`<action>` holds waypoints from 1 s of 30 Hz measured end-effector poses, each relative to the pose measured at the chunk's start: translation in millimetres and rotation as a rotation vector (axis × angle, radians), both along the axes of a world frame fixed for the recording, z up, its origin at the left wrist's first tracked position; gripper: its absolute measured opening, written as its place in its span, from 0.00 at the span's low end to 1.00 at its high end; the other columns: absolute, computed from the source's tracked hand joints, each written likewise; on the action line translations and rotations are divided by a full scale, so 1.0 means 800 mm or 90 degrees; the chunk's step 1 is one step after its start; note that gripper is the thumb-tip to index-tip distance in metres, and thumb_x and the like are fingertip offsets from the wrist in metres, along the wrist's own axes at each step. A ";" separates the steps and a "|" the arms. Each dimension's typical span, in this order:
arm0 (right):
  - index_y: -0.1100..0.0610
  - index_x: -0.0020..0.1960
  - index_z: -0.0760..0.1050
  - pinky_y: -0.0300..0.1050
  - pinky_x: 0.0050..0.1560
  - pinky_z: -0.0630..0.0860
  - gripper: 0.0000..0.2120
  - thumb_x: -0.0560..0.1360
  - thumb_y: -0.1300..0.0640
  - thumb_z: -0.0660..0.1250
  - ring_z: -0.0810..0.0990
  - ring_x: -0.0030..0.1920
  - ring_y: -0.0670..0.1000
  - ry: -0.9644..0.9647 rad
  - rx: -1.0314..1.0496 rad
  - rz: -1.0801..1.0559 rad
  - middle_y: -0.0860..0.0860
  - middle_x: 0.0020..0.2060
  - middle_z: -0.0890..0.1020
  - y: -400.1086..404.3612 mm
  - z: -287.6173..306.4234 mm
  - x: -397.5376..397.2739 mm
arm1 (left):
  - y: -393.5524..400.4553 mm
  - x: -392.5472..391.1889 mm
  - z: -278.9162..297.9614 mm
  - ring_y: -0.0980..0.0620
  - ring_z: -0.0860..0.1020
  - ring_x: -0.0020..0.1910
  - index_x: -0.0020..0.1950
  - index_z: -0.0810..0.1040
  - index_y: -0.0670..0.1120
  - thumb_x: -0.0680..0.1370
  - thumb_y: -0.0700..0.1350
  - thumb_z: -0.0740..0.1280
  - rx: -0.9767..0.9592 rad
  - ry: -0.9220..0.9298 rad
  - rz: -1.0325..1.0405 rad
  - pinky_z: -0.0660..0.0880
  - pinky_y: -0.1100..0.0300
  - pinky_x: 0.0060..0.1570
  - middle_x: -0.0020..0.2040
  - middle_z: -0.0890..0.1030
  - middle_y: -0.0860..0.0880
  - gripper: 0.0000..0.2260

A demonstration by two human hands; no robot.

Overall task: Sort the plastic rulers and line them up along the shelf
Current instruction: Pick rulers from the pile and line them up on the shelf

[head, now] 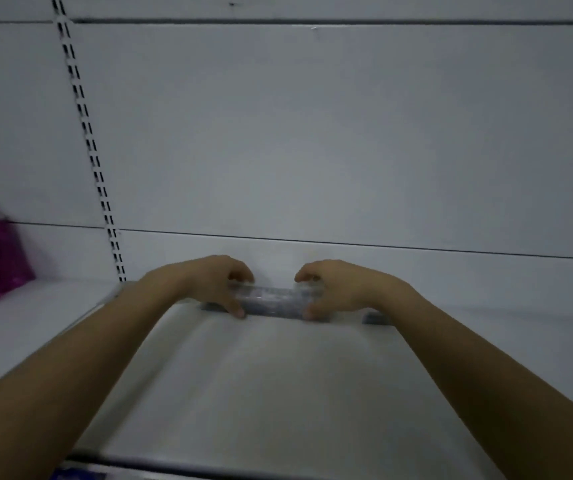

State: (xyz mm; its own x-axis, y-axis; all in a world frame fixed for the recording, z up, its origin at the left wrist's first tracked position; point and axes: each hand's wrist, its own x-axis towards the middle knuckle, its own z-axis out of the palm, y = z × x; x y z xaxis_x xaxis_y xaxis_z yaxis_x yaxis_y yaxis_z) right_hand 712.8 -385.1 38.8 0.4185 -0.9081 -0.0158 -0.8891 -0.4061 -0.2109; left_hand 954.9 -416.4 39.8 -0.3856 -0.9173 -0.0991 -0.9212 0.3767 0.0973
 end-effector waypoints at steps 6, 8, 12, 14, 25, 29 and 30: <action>0.52 0.64 0.72 0.44 0.50 0.71 0.28 0.68 0.49 0.76 0.74 0.50 0.50 0.128 0.071 -0.057 0.47 0.55 0.75 -0.034 -0.013 0.050 | -0.045 0.014 -0.012 0.51 0.77 0.49 0.59 0.77 0.51 0.66 0.52 0.77 0.034 -0.053 -0.111 0.75 0.54 0.53 0.53 0.79 0.53 0.23; 0.53 0.63 0.73 0.44 0.50 0.71 0.27 0.68 0.50 0.76 0.73 0.50 0.50 0.135 0.061 -0.068 0.48 0.54 0.75 -0.038 -0.015 0.052 | -0.051 0.017 -0.014 0.51 0.76 0.45 0.54 0.79 0.49 0.66 0.51 0.77 0.028 -0.047 -0.145 0.74 0.57 0.47 0.48 0.79 0.52 0.19; 0.50 0.51 0.73 0.39 0.38 0.66 0.17 0.67 0.52 0.77 0.72 0.44 0.50 0.116 0.041 -0.077 0.41 0.40 0.72 -0.041 -0.018 0.051 | -0.052 0.015 -0.014 0.50 0.73 0.39 0.45 0.76 0.48 0.67 0.50 0.77 -0.004 -0.043 -0.190 0.69 0.59 0.40 0.37 0.74 0.54 0.14; 0.49 0.46 0.71 0.37 0.34 0.63 0.16 0.67 0.53 0.77 0.71 0.41 0.50 0.109 0.036 -0.081 0.40 0.35 0.70 -0.038 -0.018 0.052 | -0.050 0.014 -0.012 0.49 0.75 0.42 0.48 0.79 0.46 0.66 0.51 0.78 -0.012 -0.049 -0.199 0.73 0.57 0.42 0.41 0.77 0.51 0.16; 0.52 0.71 0.69 0.39 0.61 0.67 0.30 0.74 0.40 0.68 0.74 0.62 0.45 -0.289 0.016 -0.219 0.45 0.66 0.74 0.019 -0.004 0.033 | 0.013 0.055 -0.034 0.52 0.75 0.60 0.64 0.76 0.47 0.79 0.55 0.64 -0.031 0.696 0.103 0.69 0.56 0.65 0.63 0.78 0.51 0.18; 0.54 0.68 0.72 0.42 0.49 0.69 0.23 0.79 0.42 0.59 0.74 0.51 0.45 -0.520 -0.011 -0.344 0.46 0.58 0.75 0.042 -0.006 0.031 | 0.038 0.071 -0.065 0.49 0.73 0.64 0.68 0.72 0.40 0.82 0.53 0.58 0.170 1.000 0.274 0.67 0.54 0.67 0.65 0.76 0.46 0.21; 0.55 0.68 0.72 0.44 0.50 0.68 0.23 0.80 0.42 0.58 0.74 0.52 0.47 -0.532 0.005 -0.363 0.47 0.58 0.74 0.042 -0.009 0.033 | 0.038 0.072 -0.075 0.50 0.72 0.66 0.71 0.69 0.40 0.82 0.54 0.58 0.189 0.984 0.275 0.65 0.54 0.69 0.67 0.74 0.47 0.24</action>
